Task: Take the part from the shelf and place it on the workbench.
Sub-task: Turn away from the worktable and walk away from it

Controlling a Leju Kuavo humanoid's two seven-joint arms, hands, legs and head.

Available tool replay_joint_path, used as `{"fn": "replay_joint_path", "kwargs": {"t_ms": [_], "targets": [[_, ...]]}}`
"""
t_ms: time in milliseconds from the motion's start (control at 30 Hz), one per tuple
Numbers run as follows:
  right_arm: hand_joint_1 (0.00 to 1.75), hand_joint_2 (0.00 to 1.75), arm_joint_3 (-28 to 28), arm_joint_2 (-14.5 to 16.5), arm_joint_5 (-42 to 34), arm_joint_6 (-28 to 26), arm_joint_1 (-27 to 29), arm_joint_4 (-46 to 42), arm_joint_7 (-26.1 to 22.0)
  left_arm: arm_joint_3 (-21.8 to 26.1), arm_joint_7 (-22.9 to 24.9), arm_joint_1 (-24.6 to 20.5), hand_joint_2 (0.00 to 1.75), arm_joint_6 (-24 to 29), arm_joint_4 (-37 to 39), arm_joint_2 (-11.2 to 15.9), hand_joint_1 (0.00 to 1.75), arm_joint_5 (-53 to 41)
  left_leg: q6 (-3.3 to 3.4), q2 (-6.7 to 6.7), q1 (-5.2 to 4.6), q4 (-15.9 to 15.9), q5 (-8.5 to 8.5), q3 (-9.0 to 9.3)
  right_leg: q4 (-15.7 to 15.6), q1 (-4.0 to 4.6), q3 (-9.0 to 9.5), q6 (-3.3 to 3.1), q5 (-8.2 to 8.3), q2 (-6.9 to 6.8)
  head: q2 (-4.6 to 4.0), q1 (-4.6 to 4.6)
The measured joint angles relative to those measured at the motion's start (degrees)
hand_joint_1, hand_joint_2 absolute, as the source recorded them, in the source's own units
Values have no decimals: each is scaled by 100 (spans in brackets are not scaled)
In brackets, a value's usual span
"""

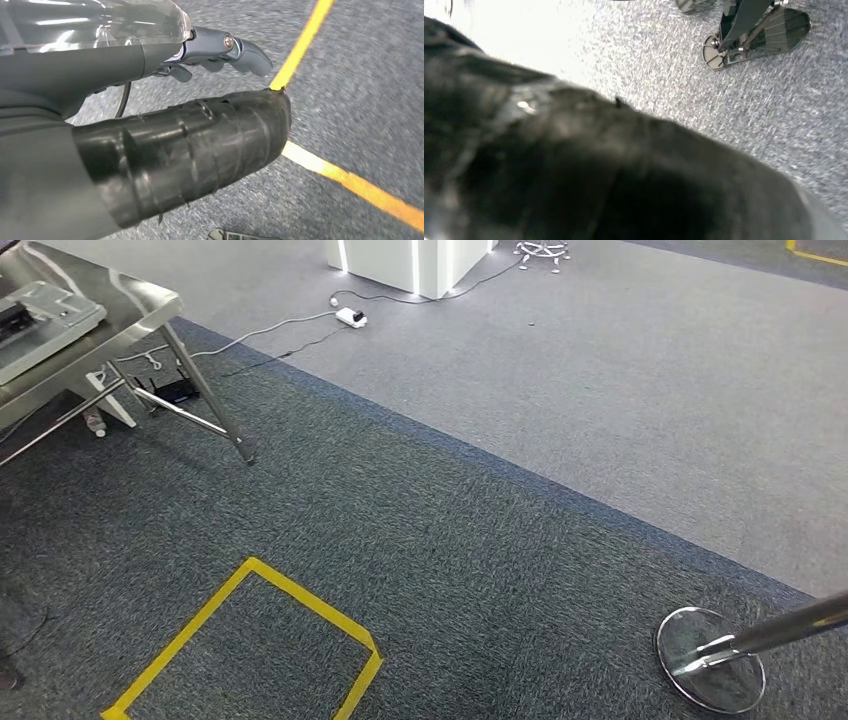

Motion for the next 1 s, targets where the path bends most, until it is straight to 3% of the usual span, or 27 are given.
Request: {"fn": "replay_joint_path", "kwargs": {"t_ms": [33, 67, 133, 167, 233, 300, 367, 433, 500, 533, 567, 633, 700, 733, 800, 867, 933, 1000], "targets": [[0, 0, 0, 0, 5, 0, 2, 0, 7, 0, 2, 4, 0, 2, 0, -1, 0, -4, 9, -11, 0, -4, 101, -17, 10, 6, -1, -1, 1, 85, 0, 0], [0, 0, 0, 0, 12, 0, 3, 0, 10, 0, 1, 6, 0, 4, 0, -1, 0, -5, 26, -33, 0, -240, 305, 70, 21, 9, 3, 0, 0, 171, 0, 0], [0, 0, 0, 4, 22, 2, -1, 5, 18, 0, 3, 12, 0, 9, 0, 5, 0, -7, 86, -255, -1, -1015, 737, 375, 40, 17, 4, 16, -1, 323, 0, 2], [0, 0, 0, 8, 25, 2, -6, 9, 23, 0, 4, 12, 0, 11, 0, 9, 0, -10, 113, -379, -2, -1323, 857, 491, 49, 16, -8, 40, 3, 392, 0, 2], [0, 0, 0, 15, 28, 3, -10, 17, 42, -1, 10, 5, 0, 14, 0, 18, 0, -21, 153, -509, -20, -1558, 892, 563, 53, -1, -45, 115, 21, 503, 0, 3], [0, 0, 0, 16, 29, 2, 3, 20, 68, -1, 21, -14, 0, 14, 0, 15, 0, -31, 198, -385, -22, -1615, 929, 591, 52, -25, -71, 190, 40, 565, 0, 4], [0, 0, 0, 17, 30, 0, 9, 23, 97, 0, 32, -11, 0, 14, 0, 8, 0, -37, 273, -229, -3, -1709, 992, 639, 293, 0, -189, 240, -124, 326, 0, 20], [0, 0, 0, 17, 35, 1, 1, 24, 117, 0, 34, 7, 0, 13, 0, 5, 0, -39, 318, -73, -8, -1748, 1017, 652, 911, 15, -480, 273, -488, 7, 0, 34], [0, 0, 0, 17, 48, 7, -4, 24, 130, 0, 22, 17, 0, 11, 0, 5, 0, -38, 320, 87, -19, -1732, 1000, 645, 1483, -13, -744, 305, -715, -81, 0, 34], [0, 0, 0, 17, 54, 10, -3, 24, 133, 0, 13, 16, 0, 11, 0, 5, 0, -37, 311, 170, -19, -1720, 983, 647, 1538, -30, -757, 320, -683, -106, 0, 34], [0, 0, 0, 16, 57, 13, 0, 24, 133, 0, 6, 11, 0, 9, 0, 3, 0, -37, 296, 242, -15, -1705, 962, 655, 1346, -45, -645, 330, -540, -137, 0, 35], [0, 0, 0, 11, 60, 19, 0, 25, 138, 0, 1, 4, 0, 7, 0, -2, 0, -36, 238, 365, -20, -1664, 902, 678, 607, -49, -235, 323, -202, -350, 0, 36], [0, 0, 0, 9, 60, 23, -8, 26, 150, 0, 9, 0, 0, 7, 0, -4, 0, -36, 169, 461, -48, -1625, 843, 697, 149, -26, -1, 264, -73, -524, 0, 29], [0, 0, 0, 9, 60, 25, -9, 27, 159, 0, 16, -7, 0, 8, 0, -4, 0, -37, 138, 501, -60, -1622, 829, 710, 120, -7, 3, 223, -91, -532, 0, 27], [0, 0, 0, 9, 60, 24, -5, 28, 179, 0, 28, -27, 0, 8, 0, -5, 0, -37, 82, 564, -47, -1625, 804, 749, 98, -4, -12, 149, -69, -411, 0, 26], [0, 0, 0, 9, 73, 21, -10, 28, 193, 0, 33, -30, 0, 8, 0, -6, 0, -38, 33, 389, -18, -1421, 628, 683, 67, -18, -12, 76, -41, -298, 0, 20], [0, 0, 0, 7, 99, 14, -19, 28, 199, 0, 33, -19, 0, 8, 0, -6, 0, -38, 13, 108, -2, -773, 258, 390, 52, -12, -19, 21, -25, -189, 0, 12], [0, 0, 0, 0, 122, 8, -19, 28, 202, 0, 33, -7, 0, 8, 0, -6, 0, -39, 25, 10, -2, -70, 20, 36, 53, 22, -26, -8, -19, -46, 0, 10]]}}
